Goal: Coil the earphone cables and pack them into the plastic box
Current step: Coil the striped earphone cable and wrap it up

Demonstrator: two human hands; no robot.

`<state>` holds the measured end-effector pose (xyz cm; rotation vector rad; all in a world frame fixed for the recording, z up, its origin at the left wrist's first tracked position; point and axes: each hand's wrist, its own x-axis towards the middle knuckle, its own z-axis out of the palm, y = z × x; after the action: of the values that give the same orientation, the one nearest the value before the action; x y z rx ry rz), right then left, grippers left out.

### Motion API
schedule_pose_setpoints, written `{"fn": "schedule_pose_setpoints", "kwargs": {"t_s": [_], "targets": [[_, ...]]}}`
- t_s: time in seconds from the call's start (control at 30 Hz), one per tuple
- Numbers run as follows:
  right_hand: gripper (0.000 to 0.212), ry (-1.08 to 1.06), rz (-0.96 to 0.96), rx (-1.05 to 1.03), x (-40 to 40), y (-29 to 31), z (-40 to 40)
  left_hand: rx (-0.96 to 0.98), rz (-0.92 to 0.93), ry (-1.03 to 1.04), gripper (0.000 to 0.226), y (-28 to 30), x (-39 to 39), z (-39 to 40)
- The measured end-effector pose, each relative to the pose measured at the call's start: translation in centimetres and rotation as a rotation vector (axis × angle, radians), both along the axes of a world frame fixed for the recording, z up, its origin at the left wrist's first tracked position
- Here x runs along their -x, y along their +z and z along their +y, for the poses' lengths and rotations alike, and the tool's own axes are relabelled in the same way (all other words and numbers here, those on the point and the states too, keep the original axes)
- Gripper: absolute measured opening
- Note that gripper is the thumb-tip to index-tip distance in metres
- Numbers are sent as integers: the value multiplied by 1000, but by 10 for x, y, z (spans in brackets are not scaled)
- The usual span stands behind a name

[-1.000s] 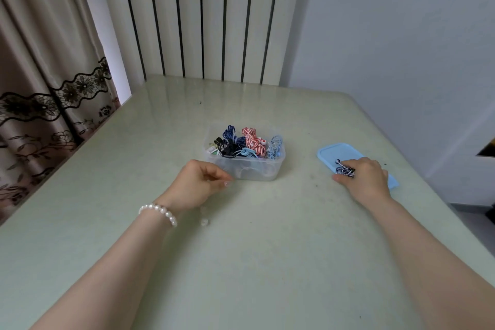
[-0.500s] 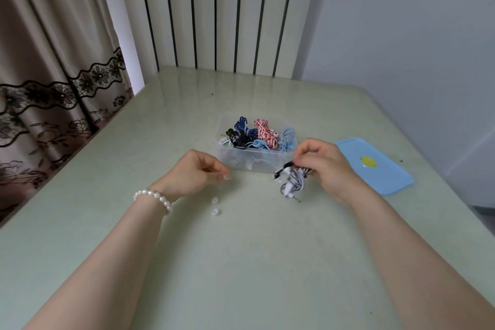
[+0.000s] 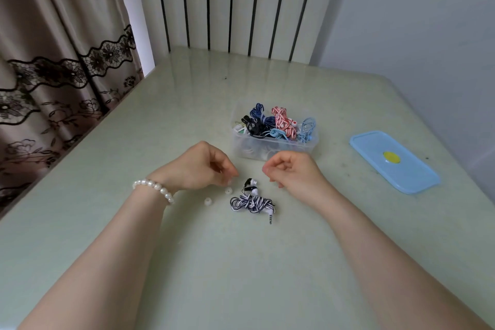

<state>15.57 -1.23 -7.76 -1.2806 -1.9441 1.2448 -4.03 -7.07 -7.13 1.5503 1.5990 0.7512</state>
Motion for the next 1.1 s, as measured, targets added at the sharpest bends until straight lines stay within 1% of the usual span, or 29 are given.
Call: {"fn": "schedule_pose_setpoints", "kwargs": {"t_s": [0.1,0.13,0.2,0.27,0.33,0.4,0.5,0.53,0.6,0.63,0.7,0.77,0.83,0.93,1.0,1.1], "targets": [[13,33,-71,-44,7,-4,-2,22,56,-16,26,2,1,0],[14,50,-110,-57,9,-5,-3,36,79,-31,25,2,0,-1],[26,87,-207,-85,16,-7,-4,78,115,-57,24,1,-1,-2],[31,110,-292,-122,20,-8,-6,110,131,-61,23,0,-3,-2],[23,142,-326,-150,23,-9,-7,108,152,-49,22,-1,-4,-1],[13,155,-277,-131,22,-10,-9,98,168,-39,20,-2,-5,-1],[27,111,-101,-56,16,-11,-10,70,190,-27,18,-3,-6,-1],[29,91,-26,-35,14,-10,-10,53,178,-26,19,-3,-5,-1],[26,53,112,-10,8,-7,-10,5,109,-17,22,-3,-5,-1],[25,35,163,-8,5,-6,-9,-24,47,1,22,-2,-6,0],[25,11,231,-21,1,-2,-8,-86,-132,58,19,-2,-12,0],[28,2,273,-40,-2,0,-6,-116,-350,130,17,-2,-23,0],[28,-3,294,-54,-4,2,-6,-128,-492,182,18,-5,-36,0],[28,-25,315,-82,-5,1,-7,-134,-575,191,15,-9,-50,1],[28,-16,353,-65,-5,1,-8,-123,-655,205,14,-10,-53,1],[38,31,402,-14,-5,0,-7,-94,-764,238,16,-9,-53,1]]}}
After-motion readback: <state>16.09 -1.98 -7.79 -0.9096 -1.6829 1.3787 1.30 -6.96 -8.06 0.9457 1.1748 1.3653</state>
